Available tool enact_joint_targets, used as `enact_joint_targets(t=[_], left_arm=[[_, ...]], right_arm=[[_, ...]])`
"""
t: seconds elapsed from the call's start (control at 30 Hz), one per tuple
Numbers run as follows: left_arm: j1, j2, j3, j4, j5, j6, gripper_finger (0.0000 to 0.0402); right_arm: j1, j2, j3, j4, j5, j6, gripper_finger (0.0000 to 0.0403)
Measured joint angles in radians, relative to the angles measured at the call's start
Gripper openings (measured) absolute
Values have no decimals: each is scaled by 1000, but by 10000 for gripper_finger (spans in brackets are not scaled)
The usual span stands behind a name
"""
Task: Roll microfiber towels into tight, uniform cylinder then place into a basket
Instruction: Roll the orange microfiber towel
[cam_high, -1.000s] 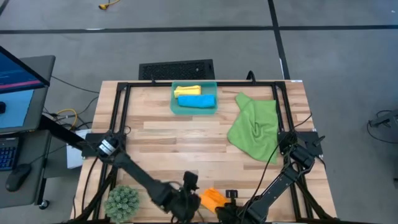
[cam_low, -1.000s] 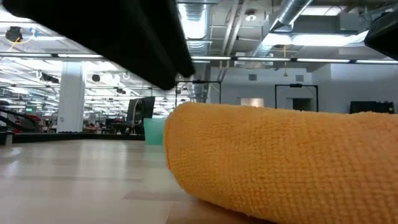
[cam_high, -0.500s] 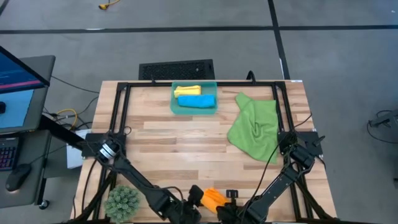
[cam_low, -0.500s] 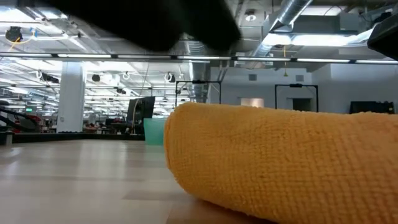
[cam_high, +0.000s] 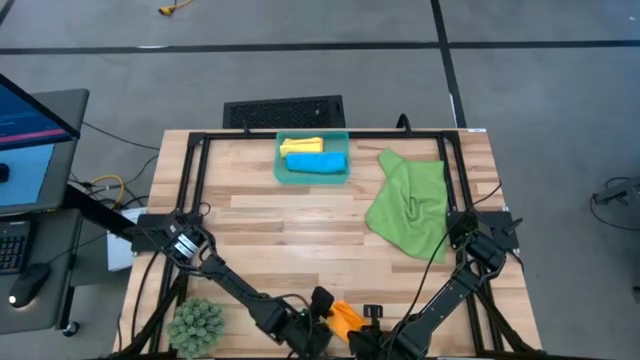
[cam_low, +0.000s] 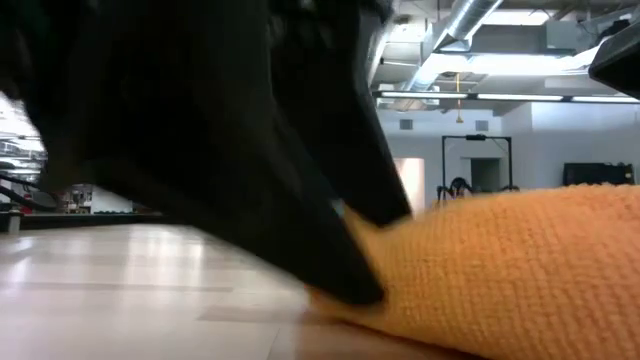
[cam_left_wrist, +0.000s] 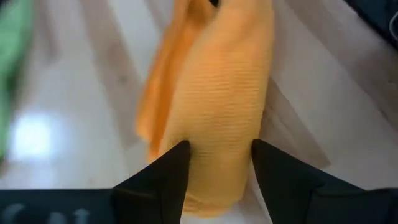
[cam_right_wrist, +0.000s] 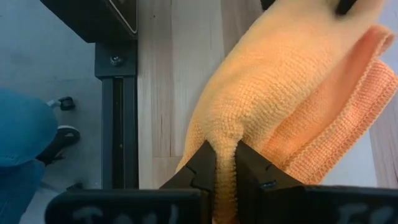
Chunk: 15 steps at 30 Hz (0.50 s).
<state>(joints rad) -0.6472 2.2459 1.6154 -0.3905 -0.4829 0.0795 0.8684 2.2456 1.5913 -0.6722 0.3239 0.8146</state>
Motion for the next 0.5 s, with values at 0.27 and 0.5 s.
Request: enact_joint_targets(t=[0.27, 0.5], left_arm=[[35, 55, 5, 3, 67, 15, 169], [64, 62, 5, 6, 142, -90, 158]], right_arm=[[0, 0, 0, 1, -4, -3, 51], [1, 0, 0, 1, -5, -8, 51]])
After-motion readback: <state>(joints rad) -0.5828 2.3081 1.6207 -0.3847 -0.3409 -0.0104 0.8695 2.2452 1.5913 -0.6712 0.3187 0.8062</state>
